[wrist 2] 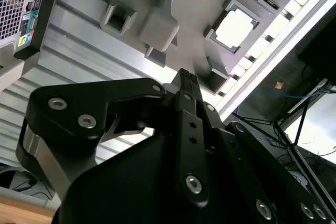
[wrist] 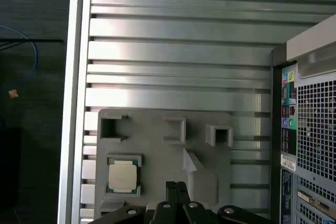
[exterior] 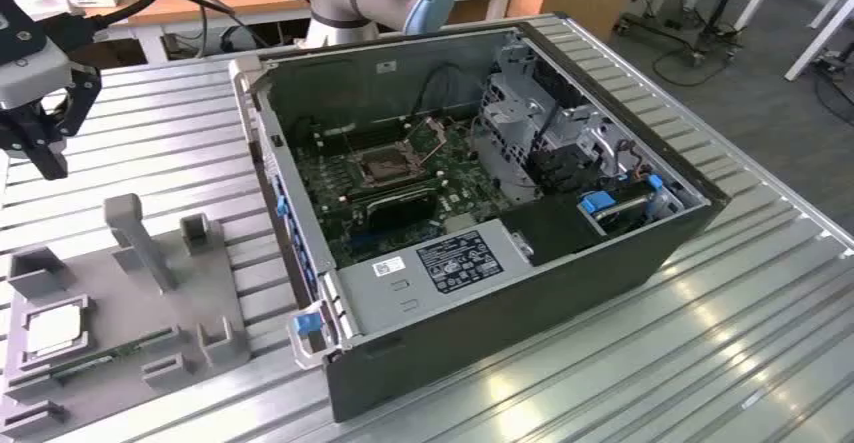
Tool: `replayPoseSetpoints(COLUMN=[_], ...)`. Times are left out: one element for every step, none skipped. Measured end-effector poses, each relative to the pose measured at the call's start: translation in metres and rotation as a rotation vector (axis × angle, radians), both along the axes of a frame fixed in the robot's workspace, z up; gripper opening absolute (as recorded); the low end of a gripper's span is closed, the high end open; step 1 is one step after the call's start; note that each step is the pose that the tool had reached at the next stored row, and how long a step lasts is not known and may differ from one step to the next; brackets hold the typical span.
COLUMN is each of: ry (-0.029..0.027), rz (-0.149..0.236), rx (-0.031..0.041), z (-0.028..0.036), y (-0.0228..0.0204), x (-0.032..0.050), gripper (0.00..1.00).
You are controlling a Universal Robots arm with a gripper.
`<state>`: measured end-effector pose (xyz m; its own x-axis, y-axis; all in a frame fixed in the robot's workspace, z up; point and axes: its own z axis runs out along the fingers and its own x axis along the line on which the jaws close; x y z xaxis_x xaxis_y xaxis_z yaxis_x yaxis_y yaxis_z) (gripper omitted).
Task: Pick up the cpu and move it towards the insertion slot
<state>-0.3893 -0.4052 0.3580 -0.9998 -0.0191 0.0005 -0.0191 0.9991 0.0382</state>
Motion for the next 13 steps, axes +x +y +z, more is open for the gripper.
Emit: replayPoseSetpoints(ry=[0.0000, 0.0000, 0.0000, 0.0001, 0.0001, 0.0001, 0.0001, -0.0001, -0.0001, 0.0000, -0.0001, 0.0000, 0.0000], rz=[0.000, 0.000, 0.000, 0.000, 0.000, 0.000, 0.000, 0.000, 0.000, 0.000, 0.000, 0.000, 0.000], rx=[0.0000, 0.0000, 0.0000, -0.0001, -0.0001, -0.0001, -0.0001, 0.0000, 0.0000, -0.0001, 0.0000, 0.0000, 0.0000], z=[0.0000, 0.0000, 0.0000, 0.0001, 0.0001, 0.0001, 0.0000, 0.0000, 0.0000, 0.0000, 0.0000, 0.0000, 0.0000], y=[0.0000, 0.0000, 0.0000, 0.0000, 0.0000, 0.0000, 0.0000, 0.0000, 0.0000, 0.0000, 0.0000, 0.0000, 0.0000], x=[0.0000, 0.0000, 0.0000, -0.0001, -0.0002, -0.0004, -0.0008, -0.0014, -0.0019, -0.0024, -0.0029, -0.0036, -0.0043], gripper=[0.11, 0.11, 0.11, 0.11, 0.11, 0.11, 0.11, 0.11, 0.11, 0.11, 0.11, 0.11, 0.11])
